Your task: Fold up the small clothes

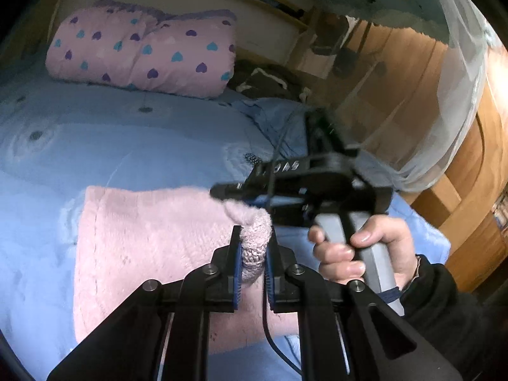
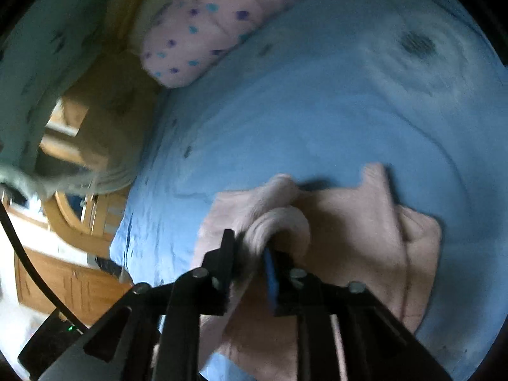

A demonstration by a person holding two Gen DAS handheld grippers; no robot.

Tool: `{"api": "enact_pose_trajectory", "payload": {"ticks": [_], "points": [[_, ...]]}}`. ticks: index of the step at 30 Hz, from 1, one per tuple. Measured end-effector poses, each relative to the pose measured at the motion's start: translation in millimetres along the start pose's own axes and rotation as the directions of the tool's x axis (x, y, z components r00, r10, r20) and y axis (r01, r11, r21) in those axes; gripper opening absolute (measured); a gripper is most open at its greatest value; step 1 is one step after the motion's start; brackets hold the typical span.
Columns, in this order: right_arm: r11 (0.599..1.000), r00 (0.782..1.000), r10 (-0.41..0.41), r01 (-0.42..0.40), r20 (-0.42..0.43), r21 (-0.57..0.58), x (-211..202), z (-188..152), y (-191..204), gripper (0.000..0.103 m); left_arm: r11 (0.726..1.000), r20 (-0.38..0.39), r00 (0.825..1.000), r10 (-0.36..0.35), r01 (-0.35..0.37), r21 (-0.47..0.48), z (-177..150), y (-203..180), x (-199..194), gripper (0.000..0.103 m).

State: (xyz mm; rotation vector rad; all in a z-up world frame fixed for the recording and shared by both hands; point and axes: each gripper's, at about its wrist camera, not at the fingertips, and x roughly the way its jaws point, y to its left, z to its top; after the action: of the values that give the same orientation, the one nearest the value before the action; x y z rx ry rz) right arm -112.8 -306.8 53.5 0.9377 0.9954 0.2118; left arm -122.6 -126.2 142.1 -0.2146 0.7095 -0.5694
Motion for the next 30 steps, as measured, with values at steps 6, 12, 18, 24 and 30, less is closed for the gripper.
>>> {"api": "enact_pose_trajectory", "payload": {"ticks": [6,12,18,24,30], "points": [[0.965,0.986,0.126,-0.095,-0.112,0.245,32,-6,-50,0.050,0.999,-0.021,0.999,0.030,-0.029,0.020,0,-7,7,0.000],[0.932,0.965,0.251,-0.220,-0.075,0.289,41,-3,-49,0.056,0.995,-0.031,0.998,0.062,-0.059,0.081,-8,-17,4,0.000],[0.938,0.965,0.240,-0.203,-0.103,0.282,72,-5,-42,0.058,0.973,-0.037,0.993,0.110,-0.100,0.210,-35,-31,-4,0.000],[0.997,0.994,0.082,-0.081,-0.072,0.021,62,11,-10,0.015,0.977,-0.075,0.992,0.103,-0.087,0.193,-52,-30,0,0.000],[0.958,0.994,-0.109,0.108,0.012,-0.265,33,10,33,0.015,0.975,-0.074,0.996,0.047,-0.030,0.219,-53,-50,10,0.000]]}}
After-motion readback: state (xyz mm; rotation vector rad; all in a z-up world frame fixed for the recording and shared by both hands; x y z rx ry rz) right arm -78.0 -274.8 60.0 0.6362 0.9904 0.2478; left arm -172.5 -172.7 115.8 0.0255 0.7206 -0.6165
